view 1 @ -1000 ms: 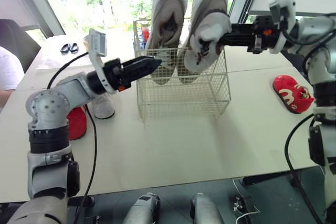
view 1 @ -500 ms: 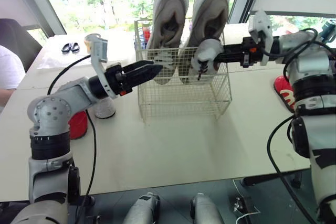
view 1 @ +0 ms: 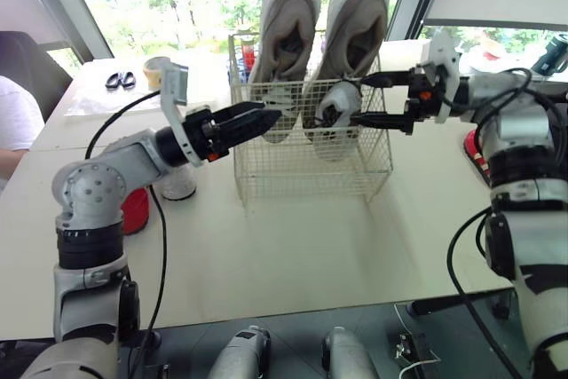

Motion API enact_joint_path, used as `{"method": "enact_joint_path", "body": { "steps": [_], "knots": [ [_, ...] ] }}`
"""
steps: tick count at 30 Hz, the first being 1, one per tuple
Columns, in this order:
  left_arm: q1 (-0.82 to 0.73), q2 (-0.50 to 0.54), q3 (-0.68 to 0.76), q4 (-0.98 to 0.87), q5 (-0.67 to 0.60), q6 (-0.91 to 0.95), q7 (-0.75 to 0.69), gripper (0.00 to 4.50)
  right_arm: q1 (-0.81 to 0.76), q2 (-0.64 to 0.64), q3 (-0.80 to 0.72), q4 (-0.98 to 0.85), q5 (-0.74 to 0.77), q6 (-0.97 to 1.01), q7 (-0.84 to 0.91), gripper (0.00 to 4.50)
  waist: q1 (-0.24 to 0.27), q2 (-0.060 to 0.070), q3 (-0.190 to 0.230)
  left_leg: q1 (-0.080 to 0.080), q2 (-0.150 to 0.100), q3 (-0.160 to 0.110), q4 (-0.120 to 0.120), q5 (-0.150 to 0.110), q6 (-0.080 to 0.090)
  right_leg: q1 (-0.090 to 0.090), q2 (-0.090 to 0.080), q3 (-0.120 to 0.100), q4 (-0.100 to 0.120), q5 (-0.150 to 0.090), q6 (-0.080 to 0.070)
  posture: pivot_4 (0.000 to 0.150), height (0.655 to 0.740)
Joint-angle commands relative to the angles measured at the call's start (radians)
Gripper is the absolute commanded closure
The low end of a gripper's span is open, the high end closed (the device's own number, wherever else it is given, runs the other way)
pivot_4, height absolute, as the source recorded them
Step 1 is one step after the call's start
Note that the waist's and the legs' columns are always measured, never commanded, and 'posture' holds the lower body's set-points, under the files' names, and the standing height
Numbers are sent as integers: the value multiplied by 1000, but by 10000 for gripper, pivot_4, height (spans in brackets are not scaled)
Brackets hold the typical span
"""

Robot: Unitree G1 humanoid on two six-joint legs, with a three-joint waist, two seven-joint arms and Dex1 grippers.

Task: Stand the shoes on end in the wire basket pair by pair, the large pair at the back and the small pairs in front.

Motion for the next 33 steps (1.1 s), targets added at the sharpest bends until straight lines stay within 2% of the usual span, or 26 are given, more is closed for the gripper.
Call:
{"method": "enact_joint_path", "body": {
  "steps": [1, 7, 11, 15, 17, 21, 27, 33],
  "knots": [
    [-26, 10, 11, -11, 0, -17, -13, 0, 19, -52, -60, -166, 34, 42, -32, 370, -1, 0, 0, 0, 0, 0, 0, 0, 0, 0, 0, 0, 0, 0, 0, 1500, 7400],
    [-29, 86, 31, -21, 42, -28, -3, 0, 89, -124, -141, -458, 103, 177, -118, 370, -1, 0, 0, 0, 0, 0, -1, 0, 0, 0, 0, 0, 0, 0, 0, 1500, 7400],
    [-53, 152, 66, 6, 104, -49, 62, 0, 116, -159, -179, -634, 169, 296, -167, 370, -1, 0, 0, 0, 0, 0, 0, 0, 0, 0, 0, 0, 0, 0, 0, 1500, 7400],
    [-129, 246, 40, 157, 303, -63, 218, 0, 148, -185, -172, -818, 221, 382, -191, 370, 2, 0, 0, 0, 0, 0, 0, 0, 0, 0, 0, 0, 0, 0, 0, 1500, 7400],
    [-188, 270, -33, 292, 445, -81, 287, 0, 141, -175, -161, -872, 248, 405, -205, 370, 3, 0, 0, 0, 0, 0, 0, 0, 0, 0, 0, 0, 0, 0, 0, 1500, 7400],
    [-245, 236, -95, 447, 567, -36, 354, 0, 128, -169, -147, -890, 260, 411, -223, 370, 8, 0, 0, 0, -1, 0, 0, 0, 0, 0, 0, 0, 0, 0, 0, 1500, 7400],
    [-281, 166, -50, 600, 641, 16, 445, 0, 127, -172, -136, -898, 271, 412, -238, 370, 2, -2, 1, -1, 0, 0, 0, 0, 1, -1, 0, 0, 1, 0, 0, 1500, 7400],
    [-258, 130, -18, 602, 671, 80, 487, 0, 148, -181, -139, -918, 276, 417, -253, 370, 0, -2, 1, -1, 0, 0, 0, 0, 0, -1, 0, 0, 1, 0, 0, 1500, 7400]
  ]
}}
